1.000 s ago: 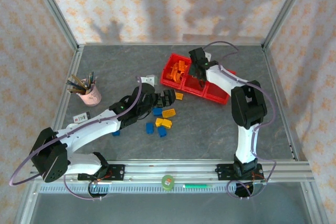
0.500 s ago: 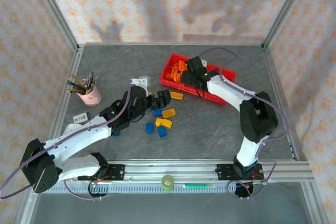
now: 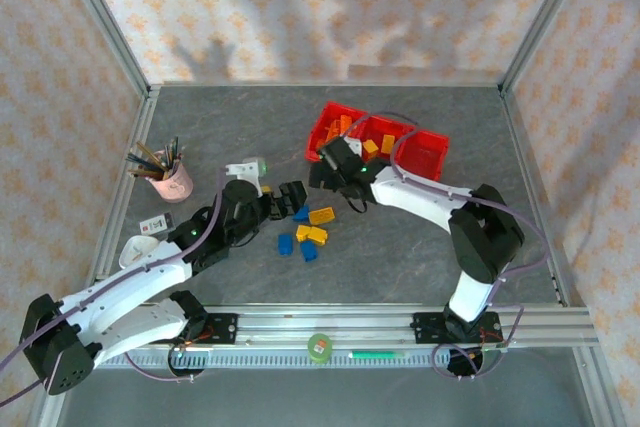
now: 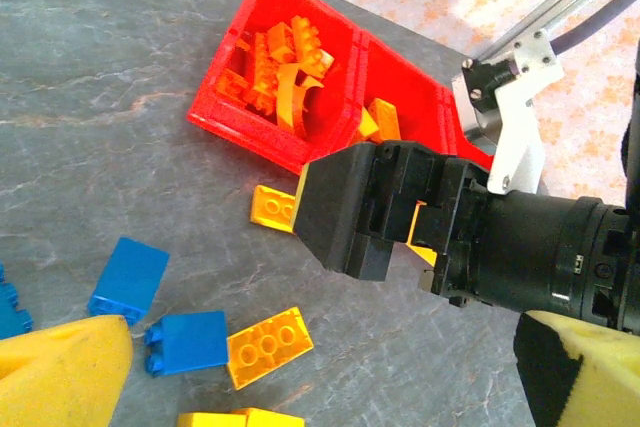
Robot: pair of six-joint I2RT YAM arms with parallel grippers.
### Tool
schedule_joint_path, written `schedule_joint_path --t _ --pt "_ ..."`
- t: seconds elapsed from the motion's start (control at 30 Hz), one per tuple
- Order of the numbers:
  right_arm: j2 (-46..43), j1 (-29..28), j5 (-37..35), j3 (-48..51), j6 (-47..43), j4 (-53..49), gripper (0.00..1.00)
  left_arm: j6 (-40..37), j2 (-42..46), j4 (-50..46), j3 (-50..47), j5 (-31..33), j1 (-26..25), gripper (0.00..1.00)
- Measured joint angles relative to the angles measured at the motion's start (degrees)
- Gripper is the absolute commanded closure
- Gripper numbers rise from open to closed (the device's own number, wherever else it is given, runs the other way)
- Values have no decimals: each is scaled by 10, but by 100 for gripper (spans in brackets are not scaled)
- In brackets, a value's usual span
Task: Sort the legos into containers by color
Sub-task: Pick up the lego from the center of the table.
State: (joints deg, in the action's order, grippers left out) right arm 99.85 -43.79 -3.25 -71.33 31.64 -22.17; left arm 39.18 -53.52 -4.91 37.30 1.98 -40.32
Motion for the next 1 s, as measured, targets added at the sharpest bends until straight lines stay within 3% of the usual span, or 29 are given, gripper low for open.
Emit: schedule_joint_path --t 0.27,0.7,1.0 --pt "75 -5 -21 -7 52 5 0 9 26 -17 -18 13 6 1" --pt "186 6 -69 -97 73 -6 0 15 38 -20 -32 24 7 1" --pt "199 11 -83 -106 66 -20 25 15 49 -20 -36 31 12 1"
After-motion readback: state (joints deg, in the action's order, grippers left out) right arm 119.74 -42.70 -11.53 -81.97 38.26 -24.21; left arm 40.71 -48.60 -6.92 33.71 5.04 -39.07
